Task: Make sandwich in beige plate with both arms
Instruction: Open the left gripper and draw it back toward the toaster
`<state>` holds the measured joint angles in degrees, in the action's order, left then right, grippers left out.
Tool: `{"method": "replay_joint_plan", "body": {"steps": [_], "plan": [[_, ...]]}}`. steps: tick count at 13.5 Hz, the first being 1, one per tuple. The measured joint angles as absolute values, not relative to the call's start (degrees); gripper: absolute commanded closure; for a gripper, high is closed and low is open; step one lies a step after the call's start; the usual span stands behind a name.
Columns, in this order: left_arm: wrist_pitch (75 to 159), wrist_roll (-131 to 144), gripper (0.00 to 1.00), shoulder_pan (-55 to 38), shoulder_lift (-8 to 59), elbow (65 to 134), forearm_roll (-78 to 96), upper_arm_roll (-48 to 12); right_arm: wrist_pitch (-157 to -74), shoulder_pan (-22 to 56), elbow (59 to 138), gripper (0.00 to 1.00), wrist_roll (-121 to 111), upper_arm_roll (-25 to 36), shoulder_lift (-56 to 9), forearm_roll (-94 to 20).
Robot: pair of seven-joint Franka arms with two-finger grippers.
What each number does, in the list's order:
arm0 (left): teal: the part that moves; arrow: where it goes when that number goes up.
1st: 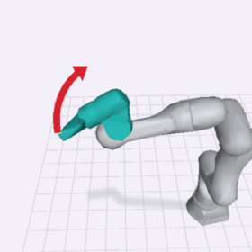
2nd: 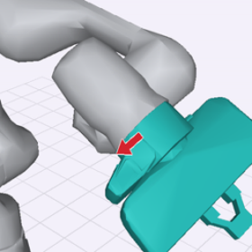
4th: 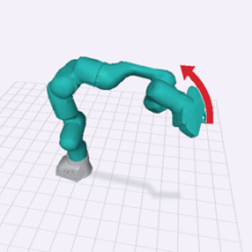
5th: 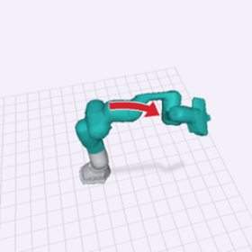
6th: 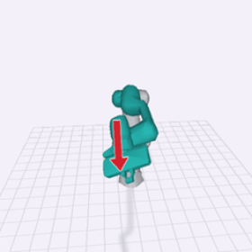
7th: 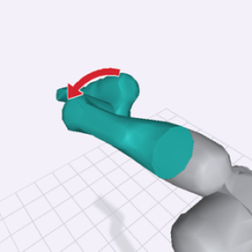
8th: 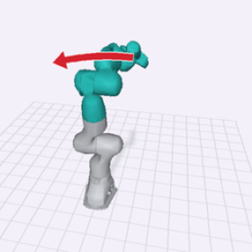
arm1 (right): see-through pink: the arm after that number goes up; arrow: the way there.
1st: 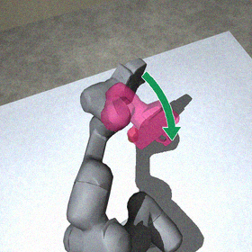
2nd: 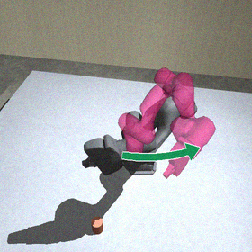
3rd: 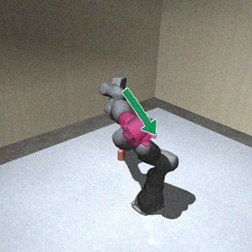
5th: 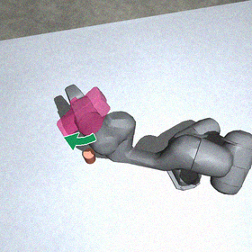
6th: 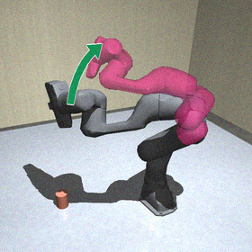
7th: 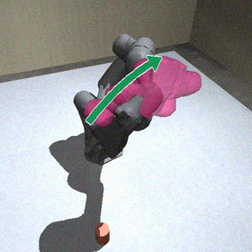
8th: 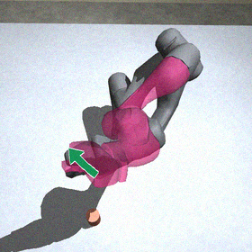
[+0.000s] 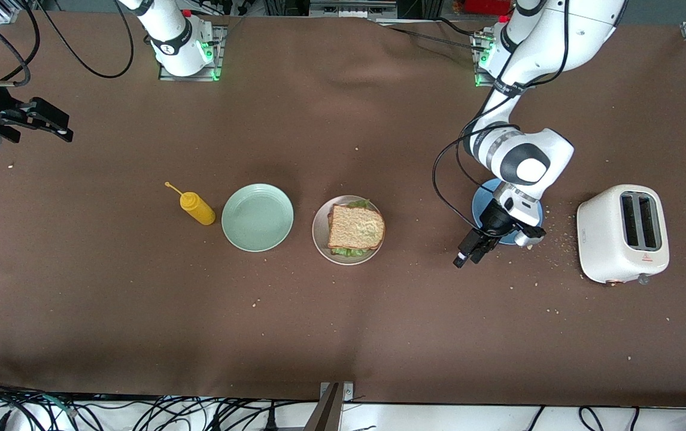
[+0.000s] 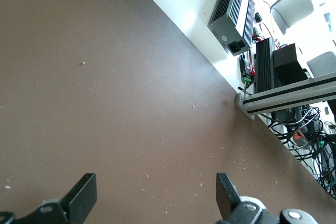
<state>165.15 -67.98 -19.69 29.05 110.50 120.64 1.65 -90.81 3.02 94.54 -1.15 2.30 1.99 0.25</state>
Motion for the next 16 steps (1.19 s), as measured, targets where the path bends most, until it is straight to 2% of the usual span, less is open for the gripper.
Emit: {"method": "replay_joint_plan", "body": {"steps": [4,9,13,16], "plan": [[165.2,-67.91,0.0,-18.62,30.0,110.61,106.49,1.74,-90.77,3.09,94.54,0.0,-1.15,2.26,1.98,0.25],[164.53,-67.95,0.0,-15.25,31.28,110.53,97.22,1.82,-90.74,3.12,94.54,0.0,-1.15,2.23,1.96,0.25],[156.95,-63.13,0.0,-10.38,29.71,109.38,88.83,1.91,-90.71,3.15,94.54,0.0,-1.15,2.2,1.96,0.25],[149.38,-40.11,0.0,-9.15,25.25,108.72,72.43,3.35,-90.7,3.16,94.54,0.0,-1.15,2.16,1.95,0.25]]}}
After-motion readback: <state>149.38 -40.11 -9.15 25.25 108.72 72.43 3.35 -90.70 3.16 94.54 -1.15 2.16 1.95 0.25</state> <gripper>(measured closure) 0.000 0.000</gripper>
